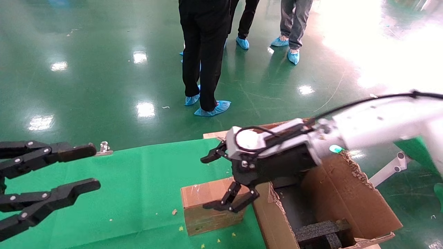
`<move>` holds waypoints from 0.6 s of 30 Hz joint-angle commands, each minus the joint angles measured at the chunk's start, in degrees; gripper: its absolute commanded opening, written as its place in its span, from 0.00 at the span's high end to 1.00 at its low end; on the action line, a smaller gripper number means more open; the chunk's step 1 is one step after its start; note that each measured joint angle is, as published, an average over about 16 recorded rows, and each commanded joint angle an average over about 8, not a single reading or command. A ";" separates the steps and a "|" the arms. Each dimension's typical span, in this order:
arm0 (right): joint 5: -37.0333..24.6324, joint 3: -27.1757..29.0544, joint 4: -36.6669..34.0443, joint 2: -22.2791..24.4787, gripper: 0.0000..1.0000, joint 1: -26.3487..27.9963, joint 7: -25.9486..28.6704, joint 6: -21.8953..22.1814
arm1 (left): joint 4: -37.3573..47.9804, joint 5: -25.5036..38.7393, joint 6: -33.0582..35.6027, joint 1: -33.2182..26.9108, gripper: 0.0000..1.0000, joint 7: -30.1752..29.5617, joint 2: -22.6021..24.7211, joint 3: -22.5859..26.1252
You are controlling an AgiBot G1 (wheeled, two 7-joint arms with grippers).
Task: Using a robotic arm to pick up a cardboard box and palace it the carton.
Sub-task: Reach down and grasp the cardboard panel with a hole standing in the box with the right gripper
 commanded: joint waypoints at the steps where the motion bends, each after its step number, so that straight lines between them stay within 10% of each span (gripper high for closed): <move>1: -2.51 -2.83 -2.88 -2.17 0.00 2.60 -1.35 -0.12 | 0.00 0.00 0.00 0.00 1.00 0.00 0.00 0.00; 16: -9.58 -17.90 -19.63 -12.85 0.00 12.59 -14.14 0.09 | 0.00 -0.01 0.00 0.00 1.00 0.00 0.00 0.01; 18: -10.06 -19.28 -21.48 -13.99 0.00 13.47 -15.62 0.10 | 0.00 -0.01 0.00 0.00 0.79 0.00 0.00 0.01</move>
